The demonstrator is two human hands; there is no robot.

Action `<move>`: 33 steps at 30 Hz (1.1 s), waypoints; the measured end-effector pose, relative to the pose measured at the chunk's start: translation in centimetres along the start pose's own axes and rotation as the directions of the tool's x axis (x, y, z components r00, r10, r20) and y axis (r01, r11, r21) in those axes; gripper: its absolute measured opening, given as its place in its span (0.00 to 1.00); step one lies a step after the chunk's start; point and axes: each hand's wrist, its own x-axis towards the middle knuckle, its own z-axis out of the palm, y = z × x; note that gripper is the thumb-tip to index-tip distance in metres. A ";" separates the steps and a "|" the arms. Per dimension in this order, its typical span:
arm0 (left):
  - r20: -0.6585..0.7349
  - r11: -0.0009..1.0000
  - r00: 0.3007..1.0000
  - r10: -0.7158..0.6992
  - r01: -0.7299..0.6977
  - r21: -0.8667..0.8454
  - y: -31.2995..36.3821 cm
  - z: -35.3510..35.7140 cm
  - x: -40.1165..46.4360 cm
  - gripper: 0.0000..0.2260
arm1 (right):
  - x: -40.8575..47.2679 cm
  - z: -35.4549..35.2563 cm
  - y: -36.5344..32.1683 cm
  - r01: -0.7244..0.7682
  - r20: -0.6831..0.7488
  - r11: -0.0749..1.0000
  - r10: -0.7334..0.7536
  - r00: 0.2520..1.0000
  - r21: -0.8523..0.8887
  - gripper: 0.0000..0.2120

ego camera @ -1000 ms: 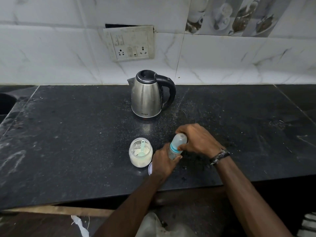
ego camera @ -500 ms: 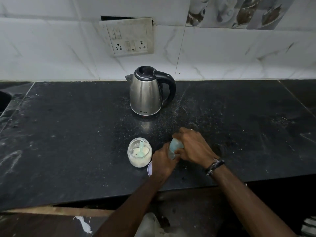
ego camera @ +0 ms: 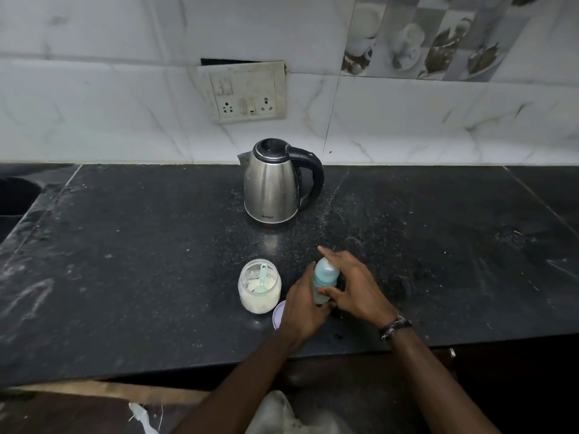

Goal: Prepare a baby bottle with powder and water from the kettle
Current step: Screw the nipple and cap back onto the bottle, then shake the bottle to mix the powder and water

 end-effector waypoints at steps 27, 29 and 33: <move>-0.662 0.965 0.717 -0.217 0.259 -0.036 -10.7 -15.3 -5.5 0.17 | 0.0 0.4 -2.0 -0.099 -0.161 0.399 0.569 0.806 0.912 0.09; -0.635 0.946 0.726 -0.264 0.322 -0.025 -11.1 -15.3 -5.6 0.16 | 0.1 0.0 -2.5 -0.013 -0.200 0.321 0.621 0.758 0.947 0.10; -0.632 0.926 0.741 -0.228 0.365 0.093 -10.7 -15.2 -5.4 0.17 | 0.2 0.1 -3.6 -0.131 -0.088 0.346 0.551 0.830 0.929 0.08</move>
